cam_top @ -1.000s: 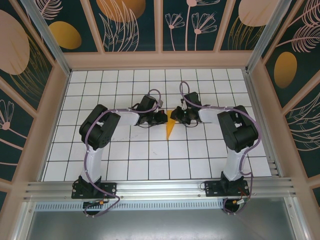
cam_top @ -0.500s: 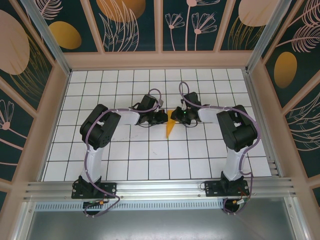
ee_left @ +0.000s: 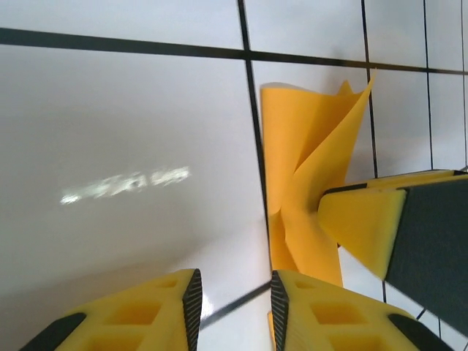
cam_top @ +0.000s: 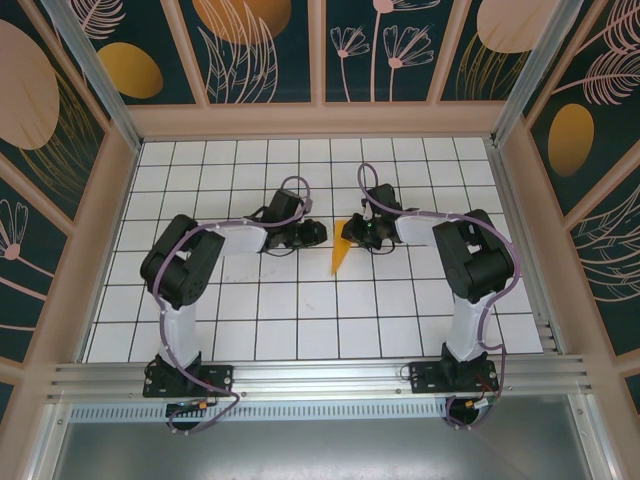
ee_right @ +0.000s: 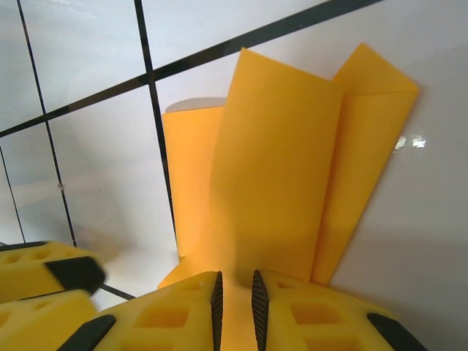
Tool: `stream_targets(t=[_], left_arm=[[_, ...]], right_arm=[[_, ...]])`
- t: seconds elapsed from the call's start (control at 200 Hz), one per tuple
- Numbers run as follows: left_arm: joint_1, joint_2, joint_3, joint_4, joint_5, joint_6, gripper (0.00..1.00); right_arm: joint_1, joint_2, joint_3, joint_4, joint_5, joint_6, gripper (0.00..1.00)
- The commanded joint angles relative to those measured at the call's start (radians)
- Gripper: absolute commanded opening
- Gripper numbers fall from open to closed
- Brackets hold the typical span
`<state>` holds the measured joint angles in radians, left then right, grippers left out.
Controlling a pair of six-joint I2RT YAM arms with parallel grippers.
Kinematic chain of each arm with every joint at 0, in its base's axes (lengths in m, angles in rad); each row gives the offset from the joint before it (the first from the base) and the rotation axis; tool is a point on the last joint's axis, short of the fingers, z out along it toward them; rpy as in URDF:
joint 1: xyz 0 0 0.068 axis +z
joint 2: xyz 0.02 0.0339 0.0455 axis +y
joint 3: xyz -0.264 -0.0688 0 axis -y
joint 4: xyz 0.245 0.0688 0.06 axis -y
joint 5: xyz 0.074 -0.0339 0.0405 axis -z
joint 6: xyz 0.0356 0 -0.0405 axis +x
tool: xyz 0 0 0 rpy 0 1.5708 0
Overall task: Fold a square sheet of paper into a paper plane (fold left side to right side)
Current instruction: Fold the wing for the fifth time at the center of the table.
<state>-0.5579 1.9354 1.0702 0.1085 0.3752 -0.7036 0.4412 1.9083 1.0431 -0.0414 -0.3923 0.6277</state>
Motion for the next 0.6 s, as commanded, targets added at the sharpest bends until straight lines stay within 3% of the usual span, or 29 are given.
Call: stream_targets(t=[0.0,0.24,0.41,0.596], left_arm=[[0.004,-0.121,-0.046,-0.031,-0.023,0.042,0.35],[-0.050,-0.253,-0.148,0.080,0.164,0.010,0.34],[-0.132,-0.179,-0.131,0.139,0.198,-0.037,0.34],[-0.151,-0.086,-0.104,0.149,0.206,-0.047,0.33]], right_arm=[[0.005,0.057,-0.001,-0.073,0.032,-0.003,0.23],[0.008,0.057,-0.003,-0.059,0.026,0.001,0.23],[0.010,0.057,-0.002,-0.060,0.029,0.003,0.23],[0.014,0.061,0.002,-0.064,0.027,0.003,0.23]])
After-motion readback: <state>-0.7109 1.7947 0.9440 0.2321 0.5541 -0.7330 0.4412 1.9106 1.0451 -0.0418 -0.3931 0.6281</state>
